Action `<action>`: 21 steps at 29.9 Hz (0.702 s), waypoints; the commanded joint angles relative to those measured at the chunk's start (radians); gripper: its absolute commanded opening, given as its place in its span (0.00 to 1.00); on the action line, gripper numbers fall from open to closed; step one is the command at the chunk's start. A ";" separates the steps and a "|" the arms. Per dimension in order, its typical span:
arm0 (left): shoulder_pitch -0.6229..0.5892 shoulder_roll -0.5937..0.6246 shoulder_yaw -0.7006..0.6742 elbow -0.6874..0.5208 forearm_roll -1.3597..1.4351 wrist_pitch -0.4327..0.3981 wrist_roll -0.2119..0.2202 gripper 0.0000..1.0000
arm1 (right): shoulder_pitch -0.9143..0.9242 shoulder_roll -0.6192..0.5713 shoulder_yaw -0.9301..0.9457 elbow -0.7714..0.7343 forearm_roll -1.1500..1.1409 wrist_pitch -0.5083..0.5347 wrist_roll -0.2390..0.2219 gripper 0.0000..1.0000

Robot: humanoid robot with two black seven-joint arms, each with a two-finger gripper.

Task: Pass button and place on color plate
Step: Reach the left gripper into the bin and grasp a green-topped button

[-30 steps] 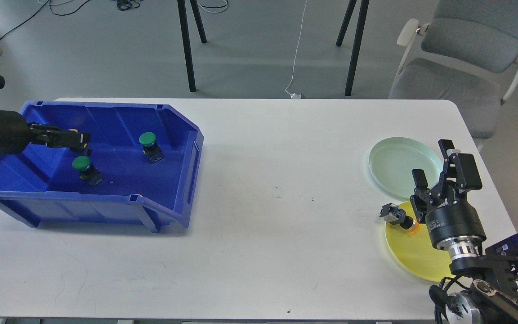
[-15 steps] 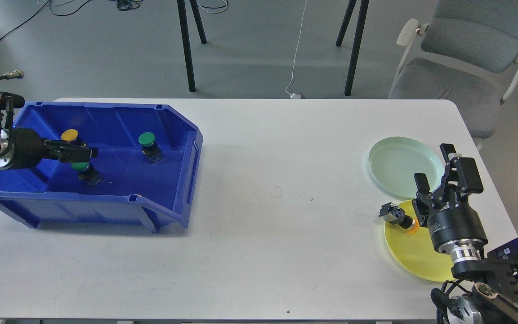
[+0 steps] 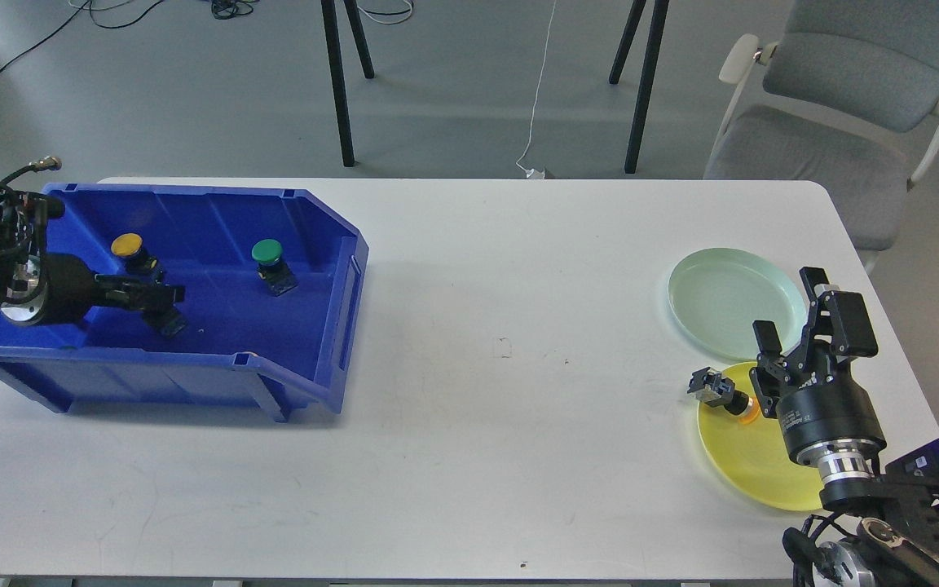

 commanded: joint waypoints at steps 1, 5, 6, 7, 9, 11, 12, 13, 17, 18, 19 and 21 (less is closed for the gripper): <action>0.008 0.000 0.000 0.000 0.002 0.002 0.000 0.86 | 0.000 0.000 -0.001 0.000 0.000 0.000 0.000 0.99; 0.012 0.001 0.003 0.000 0.006 -0.001 0.000 0.74 | -0.002 0.000 -0.003 0.000 0.000 0.000 0.000 0.99; 0.018 0.003 0.003 0.000 0.006 -0.001 0.000 0.73 | -0.002 0.000 -0.003 0.000 0.000 0.000 0.000 0.99; 0.024 0.005 0.002 0.000 0.005 -0.001 0.000 0.72 | -0.003 0.000 -0.001 0.000 0.000 0.000 0.000 0.99; 0.029 0.005 0.002 0.000 0.003 -0.003 0.000 0.61 | -0.006 0.000 0.000 0.000 0.000 0.000 0.000 0.99; 0.031 0.006 0.003 0.000 0.005 -0.007 0.000 0.38 | -0.008 0.000 -0.001 0.000 0.000 0.000 0.000 0.99; 0.034 0.005 0.003 0.000 0.005 -0.006 0.000 0.21 | -0.008 0.000 -0.001 0.000 -0.001 0.000 0.000 0.99; 0.035 0.006 0.003 0.000 0.005 -0.003 0.000 0.04 | -0.009 0.000 -0.001 0.000 0.000 0.000 0.000 0.99; 0.031 0.006 0.002 0.000 -0.002 -0.001 0.000 0.03 | -0.014 0.000 0.000 0.000 0.000 0.000 0.000 0.99; 0.028 0.006 0.000 -0.001 -0.003 -0.001 0.000 0.03 | -0.014 0.000 0.000 0.000 0.000 0.000 0.000 0.99; 0.024 0.005 0.000 -0.001 -0.003 -0.001 0.000 0.03 | -0.014 0.000 0.000 0.000 0.000 0.000 0.000 0.99; 0.020 0.005 -0.003 -0.004 -0.005 -0.003 0.000 0.03 | -0.015 0.000 0.002 0.000 0.000 0.000 0.000 0.99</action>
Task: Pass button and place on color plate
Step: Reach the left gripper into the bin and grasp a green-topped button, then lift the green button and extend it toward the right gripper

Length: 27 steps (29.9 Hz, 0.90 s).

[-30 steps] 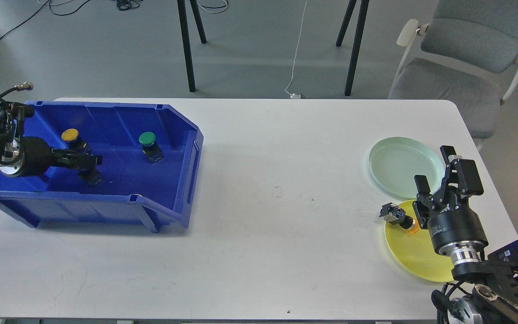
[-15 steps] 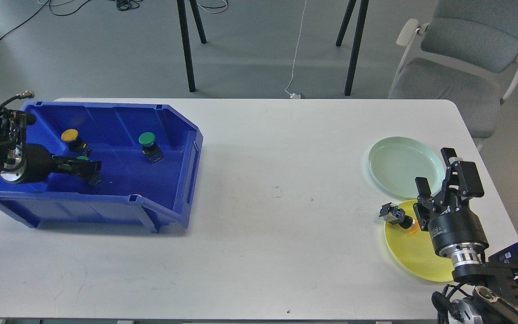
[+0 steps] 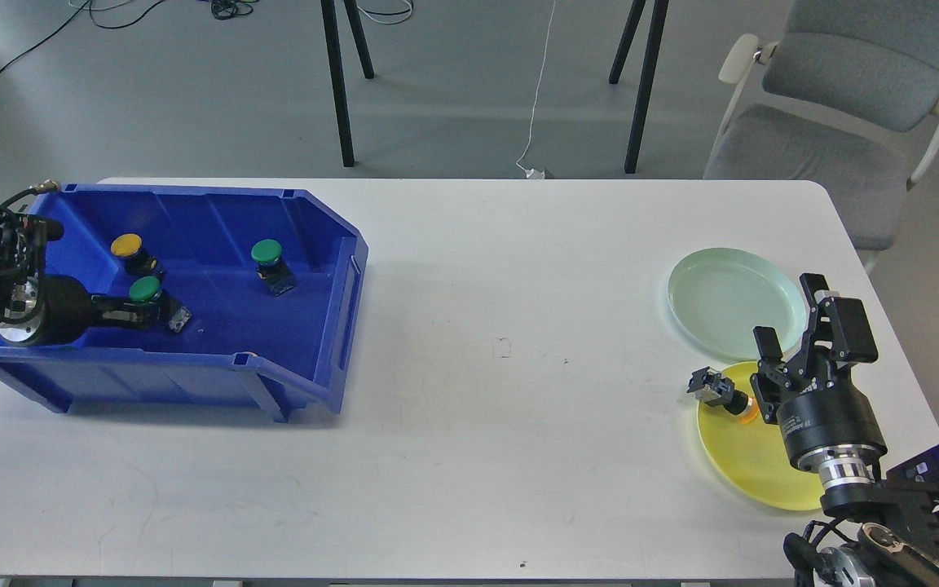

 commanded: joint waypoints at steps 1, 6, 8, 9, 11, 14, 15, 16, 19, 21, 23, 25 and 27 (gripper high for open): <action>-0.009 -0.001 -0.004 -0.007 -0.002 -0.001 0.000 0.03 | -0.003 0.000 0.001 0.000 0.000 0.000 0.000 0.99; -0.033 0.007 -0.004 -0.011 -0.004 -0.007 0.000 0.03 | -0.010 0.000 0.003 0.000 0.000 0.000 0.000 0.99; -0.040 0.010 -0.004 -0.011 -0.004 -0.007 0.000 0.03 | -0.010 0.000 0.003 -0.002 -0.001 0.000 0.000 0.99; -0.040 0.010 -0.004 -0.011 -0.004 -0.006 0.000 0.03 | -0.010 0.002 0.004 0.000 0.000 0.000 0.000 0.99; -0.040 0.016 -0.005 -0.013 -0.004 -0.006 0.000 0.03 | -0.010 0.002 0.004 0.000 0.000 0.000 0.000 0.99; -0.046 0.042 -0.005 -0.037 -0.004 -0.010 0.000 0.03 | -0.010 0.002 0.004 0.000 0.000 0.000 0.000 0.99; -0.046 0.058 -0.005 -0.066 -0.004 -0.012 0.000 0.03 | -0.010 0.002 0.004 -0.002 0.000 0.000 0.000 0.99; -0.046 0.082 -0.005 -0.112 -0.004 -0.013 0.000 0.03 | -0.010 0.002 0.006 -0.002 0.000 0.000 0.000 0.99; -0.055 0.189 -0.018 -0.265 -0.007 -0.035 0.000 0.03 | -0.010 0.002 0.007 -0.002 0.000 0.000 0.000 0.99; -0.082 0.246 -0.028 -0.354 -0.012 -0.062 0.000 0.03 | -0.008 0.002 0.007 -0.003 0.000 0.000 0.000 0.99; -0.099 0.275 -0.051 -0.413 -0.024 -0.068 0.000 0.03 | -0.006 0.002 0.009 -0.003 0.000 0.000 0.000 0.99; -0.099 0.298 -0.080 -0.457 -0.053 -0.068 0.000 0.03 | -0.005 0.002 0.009 -0.003 0.000 0.000 0.000 0.99; -0.101 0.309 -0.105 -0.499 -0.091 -0.068 0.000 0.03 | 0.000 0.002 0.009 -0.002 0.000 0.000 0.000 0.99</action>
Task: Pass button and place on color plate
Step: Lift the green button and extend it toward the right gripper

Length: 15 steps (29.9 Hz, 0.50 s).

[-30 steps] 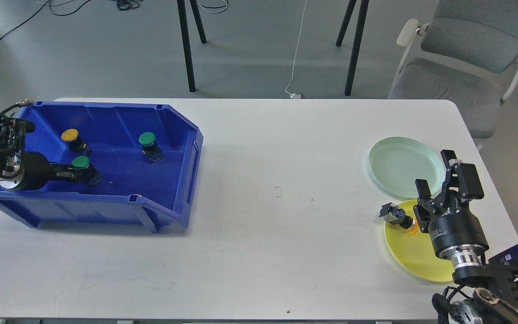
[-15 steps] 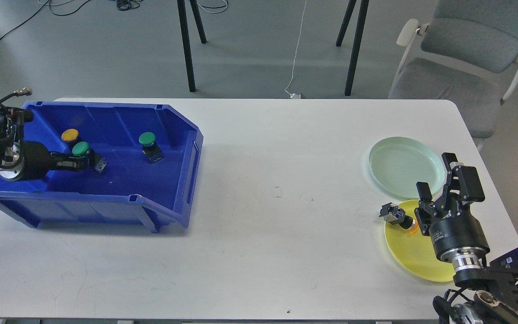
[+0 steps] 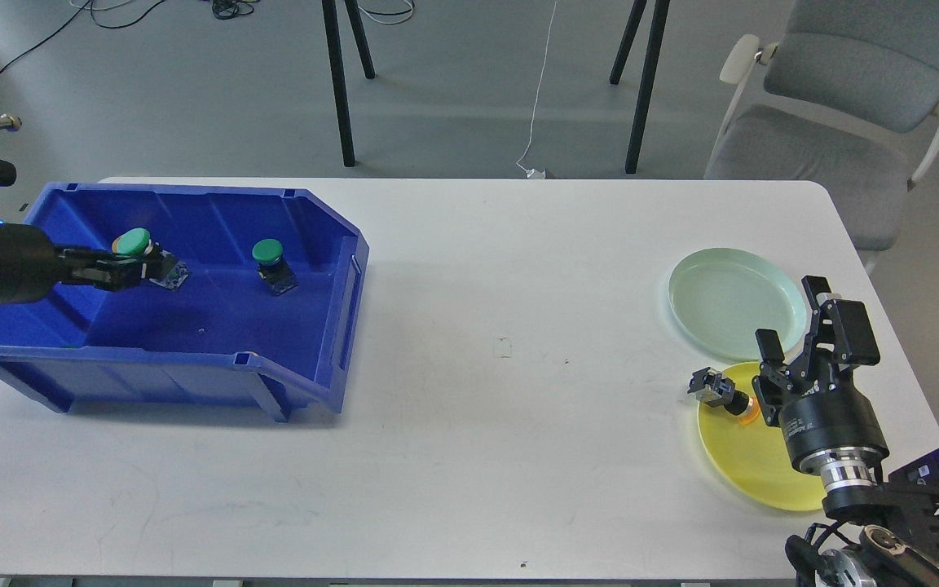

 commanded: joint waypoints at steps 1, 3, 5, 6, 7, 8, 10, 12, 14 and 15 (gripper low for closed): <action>-0.004 0.024 -0.051 -0.084 -0.077 -0.001 0.000 0.03 | 0.010 0.000 -0.001 0.002 -0.001 0.000 0.000 0.99; -0.004 0.025 -0.086 -0.130 -0.161 -0.001 0.000 0.03 | 0.019 0.000 -0.004 0.002 -0.001 0.000 0.000 0.99; -0.004 0.019 -0.110 -0.170 -0.263 -0.001 0.000 0.03 | 0.042 -0.006 -0.011 0.002 -0.003 0.000 0.000 0.99; -0.002 0.012 -0.120 -0.185 -0.317 -0.001 0.000 0.03 | 0.065 -0.012 -0.017 0.002 -0.004 0.000 0.000 0.99; -0.002 0.006 -0.126 -0.199 -0.362 -0.001 0.000 0.03 | 0.088 -0.020 -0.023 0.002 -0.004 0.000 0.000 0.99; -0.002 -0.010 -0.132 -0.219 -0.415 -0.001 0.000 0.03 | 0.113 -0.020 -0.033 0.000 -0.007 0.000 0.000 0.99; 0.001 -0.043 -0.135 -0.259 -0.521 -0.001 0.000 0.03 | 0.169 -0.020 -0.072 -0.009 -0.011 0.000 0.000 0.99; 0.006 -0.086 -0.135 -0.284 -0.624 -0.001 0.000 0.03 | 0.240 -0.020 -0.130 -0.021 -0.012 0.000 0.000 0.99; 0.013 -0.155 -0.135 -0.284 -0.715 -0.001 0.000 0.03 | 0.316 -0.019 -0.200 -0.028 -0.014 0.000 0.000 0.99; 0.021 -0.201 -0.132 -0.275 -0.760 -0.001 0.000 0.03 | 0.355 -0.011 -0.240 -0.044 -0.012 0.000 0.000 0.99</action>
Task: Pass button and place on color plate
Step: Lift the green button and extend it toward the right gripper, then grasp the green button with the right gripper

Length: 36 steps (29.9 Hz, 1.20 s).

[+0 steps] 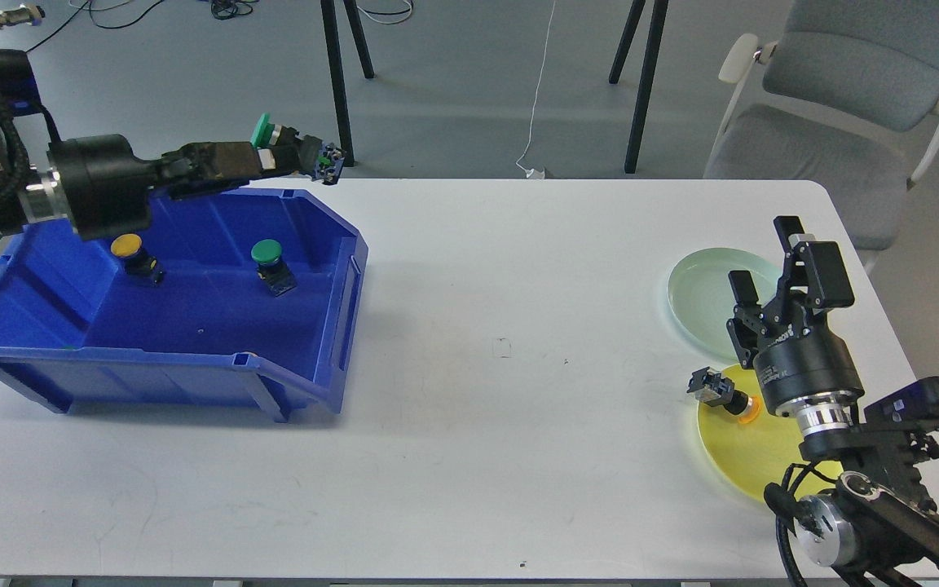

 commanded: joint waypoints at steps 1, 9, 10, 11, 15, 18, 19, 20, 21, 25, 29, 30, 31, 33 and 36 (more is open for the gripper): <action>0.026 -0.144 0.003 0.019 -0.167 0.000 0.000 0.03 | 0.144 0.020 -0.137 -0.055 0.000 0.000 0.000 0.99; 0.089 -0.357 0.000 0.191 -0.221 0.000 0.000 0.03 | 0.300 0.213 -0.268 -0.181 0.009 0.000 0.000 0.99; 0.096 -0.371 0.000 0.202 -0.221 0.000 0.000 0.03 | 0.322 0.234 -0.279 -0.191 0.011 0.000 0.000 0.99; 0.102 -0.379 0.000 0.208 -0.221 0.000 0.000 0.03 | 0.339 0.253 -0.287 -0.201 0.011 0.000 0.000 0.99; 0.115 -0.416 0.000 0.238 -0.221 0.000 0.000 0.03 | 0.394 0.337 -0.291 -0.292 0.013 0.000 0.000 0.99; 0.115 -0.450 0.000 0.272 -0.221 0.000 0.000 0.03 | 0.411 0.397 -0.290 -0.337 0.011 0.000 0.000 0.99; 0.115 -0.456 0.000 0.278 -0.221 0.000 0.000 0.03 | 0.414 0.408 -0.291 -0.348 0.011 0.000 0.000 0.99; 0.115 -0.462 0.000 0.281 -0.219 0.000 0.000 0.03 | 0.417 0.419 -0.291 -0.359 0.011 0.000 0.000 0.99; 0.115 -0.466 0.000 0.281 -0.221 0.000 0.000 0.03 | 0.422 0.429 -0.291 -0.369 0.011 0.000 0.000 0.99; 0.115 -0.470 0.000 0.283 -0.221 0.000 0.000 0.03 | 0.426 0.456 -0.291 -0.392 0.011 0.000 0.000 0.99; 0.116 -0.470 0.000 0.283 -0.221 0.000 0.000 0.03 | 0.445 0.479 -0.291 -0.394 0.011 0.000 0.000 0.99; 0.116 -0.470 0.000 0.283 -0.221 0.000 0.000 0.03 | 0.449 0.480 -0.291 -0.395 0.011 0.000 0.000 0.99; 0.116 -0.470 0.000 0.283 -0.221 0.000 0.000 0.03 | 0.454 0.480 -0.291 -0.399 0.011 0.000 0.000 0.98; 0.116 -0.470 0.000 0.283 -0.221 0.000 0.000 0.03 | 0.463 0.480 -0.291 -0.411 0.011 0.000 0.000 0.98; 0.118 -0.470 0.000 0.283 -0.221 0.000 0.000 0.03 | 0.475 0.480 -0.291 -0.428 0.011 0.000 0.000 0.96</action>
